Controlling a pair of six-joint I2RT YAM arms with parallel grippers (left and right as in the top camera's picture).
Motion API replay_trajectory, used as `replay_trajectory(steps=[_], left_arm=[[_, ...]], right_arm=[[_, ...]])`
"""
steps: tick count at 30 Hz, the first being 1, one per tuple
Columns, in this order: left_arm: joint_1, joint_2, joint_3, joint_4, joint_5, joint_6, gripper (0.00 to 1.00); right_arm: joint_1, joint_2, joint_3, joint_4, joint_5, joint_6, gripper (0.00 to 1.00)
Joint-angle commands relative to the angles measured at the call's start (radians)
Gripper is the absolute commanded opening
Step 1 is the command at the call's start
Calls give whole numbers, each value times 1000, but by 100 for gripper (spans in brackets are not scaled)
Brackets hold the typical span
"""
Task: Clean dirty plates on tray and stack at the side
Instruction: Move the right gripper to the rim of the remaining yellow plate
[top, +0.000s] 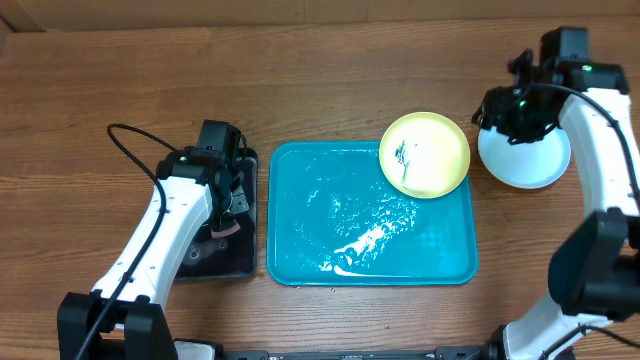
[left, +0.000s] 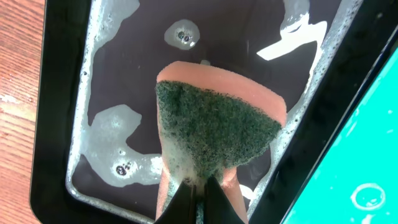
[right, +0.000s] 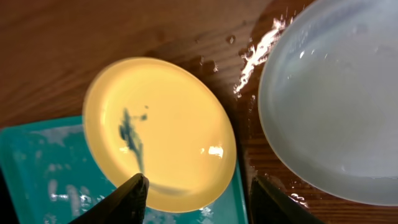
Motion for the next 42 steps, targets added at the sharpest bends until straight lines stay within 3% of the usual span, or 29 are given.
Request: replay_trajectory(steps=[1, 6, 23, 26, 30, 34, 42], left_arm=[[3, -1, 1, -8, -20, -14, 4], [3, -1, 1, -9, -20, -12, 5], [3, -1, 1, -19, -20, -8, 4], [3, -1, 1, -21, -20, -8, 4], [3, -1, 1, -26, -21, -1, 4], [3, -1, 1, -27, -21, -1, 4], [3, -1, 1, -31, -21, -1, 4]], right_arm=[[0, 53, -37, 35, -10, -27, 56], [0, 137, -39, 57, -99, -113, 54], [13, 243, -40, 185, -106, -74, 56], [13, 248, -40, 188, -111, -74, 51], [13, 248, -40, 195, -111, -74, 33], [13, 251, -41, 199, -110, -51, 38], [18, 284, -41, 205, -110, -31, 34]])
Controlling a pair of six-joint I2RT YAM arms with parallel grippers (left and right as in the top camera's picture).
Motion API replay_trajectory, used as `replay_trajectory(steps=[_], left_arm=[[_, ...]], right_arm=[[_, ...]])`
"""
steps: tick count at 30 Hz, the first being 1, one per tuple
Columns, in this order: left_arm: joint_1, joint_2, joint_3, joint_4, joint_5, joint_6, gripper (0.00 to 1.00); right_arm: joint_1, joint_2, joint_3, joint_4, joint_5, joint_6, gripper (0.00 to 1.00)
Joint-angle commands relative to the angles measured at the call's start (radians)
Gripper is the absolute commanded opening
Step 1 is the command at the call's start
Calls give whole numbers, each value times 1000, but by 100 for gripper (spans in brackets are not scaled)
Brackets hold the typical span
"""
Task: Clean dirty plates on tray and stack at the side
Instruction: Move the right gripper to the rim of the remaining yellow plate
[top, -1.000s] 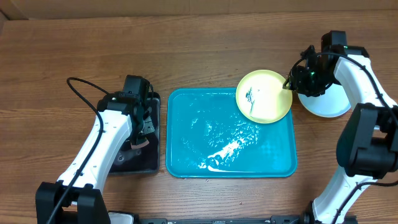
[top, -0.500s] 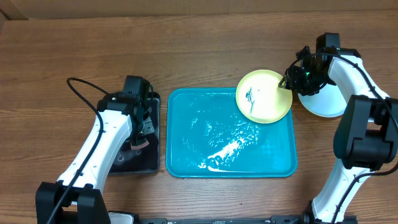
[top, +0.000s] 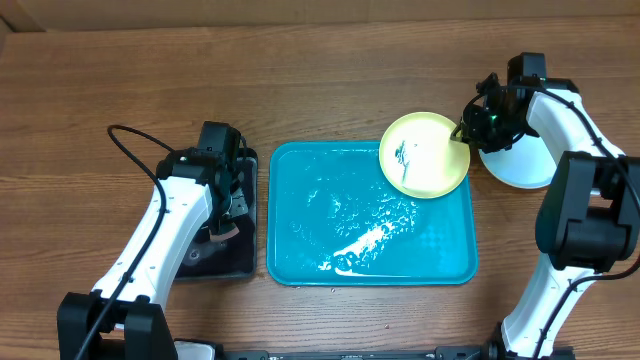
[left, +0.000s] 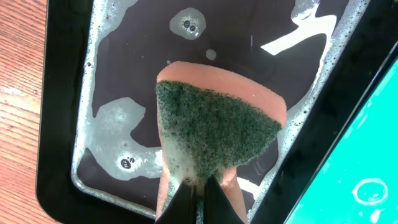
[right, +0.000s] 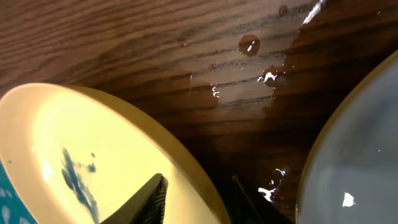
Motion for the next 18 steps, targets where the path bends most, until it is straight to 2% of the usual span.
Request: replay_trajectory(steps=[1, 2, 5, 6, 18], left_arm=[[3, -1, 1, -6, -18, -2, 4], [3, -1, 1, -6, -18, -2, 4], [3, -1, 1, -9, -18, -2, 4], [3, -1, 1, -9, -18, -2, 4], [3, -1, 1, 9, -18, -2, 4]], right_arm=[[8, 34, -5, 4, -13, 27, 32], [8, 37, -5, 6, -13, 31, 29], [8, 37, -5, 3, -13, 38, 8], [8, 36, -5, -2, -13, 38, 4], [22, 5, -2, -111, -13, 37, 4]])
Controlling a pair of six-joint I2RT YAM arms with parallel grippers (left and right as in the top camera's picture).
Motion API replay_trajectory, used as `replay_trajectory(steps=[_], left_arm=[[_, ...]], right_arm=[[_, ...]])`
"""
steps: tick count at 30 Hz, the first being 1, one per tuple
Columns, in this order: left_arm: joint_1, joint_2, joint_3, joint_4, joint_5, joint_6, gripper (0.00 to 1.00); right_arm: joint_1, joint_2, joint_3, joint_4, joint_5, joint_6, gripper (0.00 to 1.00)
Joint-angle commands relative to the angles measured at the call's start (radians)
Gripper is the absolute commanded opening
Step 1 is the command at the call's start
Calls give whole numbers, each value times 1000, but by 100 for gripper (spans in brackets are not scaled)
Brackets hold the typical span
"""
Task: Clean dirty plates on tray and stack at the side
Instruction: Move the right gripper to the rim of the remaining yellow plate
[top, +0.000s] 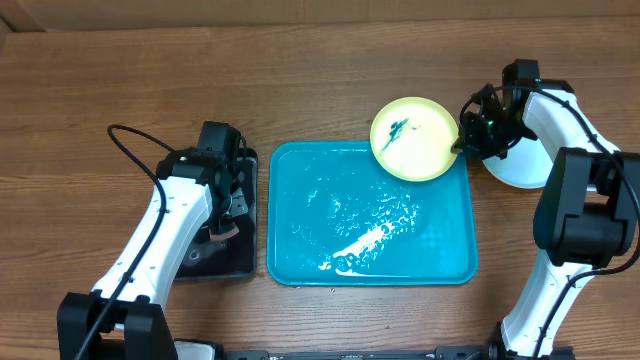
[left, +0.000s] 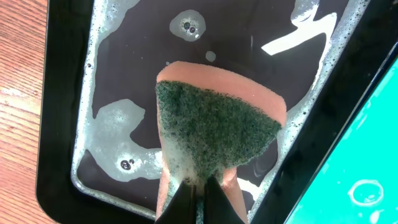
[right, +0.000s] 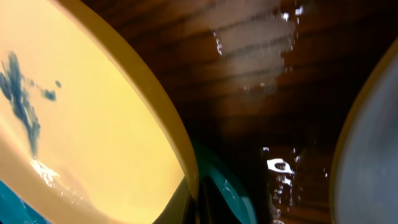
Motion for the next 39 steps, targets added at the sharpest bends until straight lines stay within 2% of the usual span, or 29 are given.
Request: replay_trajectory(steps=[1, 10, 17, 26, 31, 39], left_arm=[[3, -1, 1, 9, -16, -2, 4], [3, -1, 1, 26, -25, 19, 4], [23, 3, -54, 114, -76, 28, 4], [164, 5, -240, 371, 99, 136, 4], [220, 6, -264, 431, 225, 164, 4], [223, 82, -280, 460, 284, 185, 4]], right_arm=[[23, -33, -4, -26, 16, 3, 4], [187, -167, -5, -193, 66, 3, 4], [356, -168, -32, -240, 66, 131, 4], [416, -168, -80, -251, 66, 151, 4], [416, -168, -79, -252, 65, 154, 4], [416, -168, -79, -255, 66, 154, 4]])
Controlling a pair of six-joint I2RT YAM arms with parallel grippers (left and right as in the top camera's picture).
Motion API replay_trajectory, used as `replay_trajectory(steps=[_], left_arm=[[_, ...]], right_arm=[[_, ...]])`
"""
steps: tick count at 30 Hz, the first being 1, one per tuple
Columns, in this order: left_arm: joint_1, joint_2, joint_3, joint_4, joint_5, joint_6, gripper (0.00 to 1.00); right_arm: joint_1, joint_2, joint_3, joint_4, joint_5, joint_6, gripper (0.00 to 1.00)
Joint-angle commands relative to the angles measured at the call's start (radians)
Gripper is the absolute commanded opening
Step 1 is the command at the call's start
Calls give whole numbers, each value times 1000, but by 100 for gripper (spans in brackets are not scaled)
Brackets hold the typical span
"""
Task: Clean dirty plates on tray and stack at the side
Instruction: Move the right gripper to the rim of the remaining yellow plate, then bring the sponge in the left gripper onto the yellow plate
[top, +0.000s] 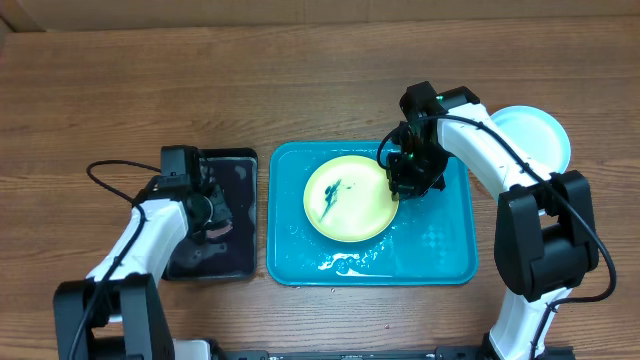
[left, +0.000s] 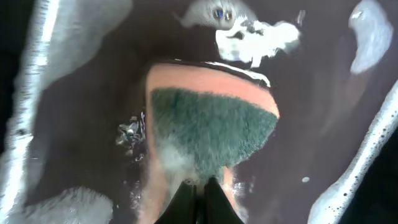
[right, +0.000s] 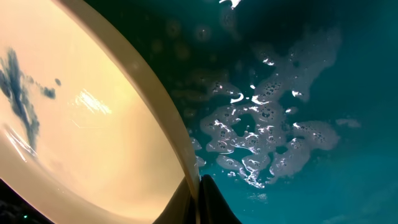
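A yellow plate (top: 347, 198) with a blue smear lies over the middle of the wet teal tray (top: 440, 255). My right gripper (top: 402, 186) is shut on the plate's right rim; the wrist view shows the yellow plate (right: 81, 118) pinched between the fingers above foamy teal. My left gripper (top: 212, 218) is shut on an orange sponge (left: 208, 118) with a green scouring face, pressed down into the soapy black tray (top: 222, 262). A white plate (top: 535, 130) rests on the table at the right.
A black cable (top: 105, 175) loops from the left arm over the wood. Suds lie on the teal tray's front part (top: 345, 262). The wooden table (top: 300, 80) stretches behind both trays.
The right gripper has carried the yellow plate from the tray's back right corner to the tray's middle. The left gripper has lowered the sponge into the suds of the black tray.
The right gripper stood open over the white plate, the yellow plate leaning on the tray's back right corner. Then it was at the yellow plate's rim, then shut on it. Now the plate is over the tray's middle. The left gripper held the sponge throughout, now dipped low.
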Motion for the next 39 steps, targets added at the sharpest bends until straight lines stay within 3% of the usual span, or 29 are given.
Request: replay_trajectory(steps=[1, 8, 21, 25, 31, 34, 39], left_arm=[[2, 54, -18, -9, 64, 28, 4], [0, 26, 53, -74, 90, 20, 4], [-99, -67, 334, -348, 89, 31, 4], [-153, -67, 337, -348, 94, 37, 4], [-227, -67, 338, -311, 214, 85, 4], [-266, -67, 337, -278, 297, 92, 4], [-351, -67, 337, -239, 303, 88, 4]], right_arm=[[0, -18, -2, 3, -2, 4, 4], [0, -18, -3, 39, 18, 4, 4], [2, 9, -22, 165, 153, -14, 4], [13, 9, -106, 227, 151, -27, 4], [18, 9, -248, 310, 133, -31, 4], [18, 9, -278, 323, 113, -29, 4], [18, 9, -278, 322, 88, -27, 4]])
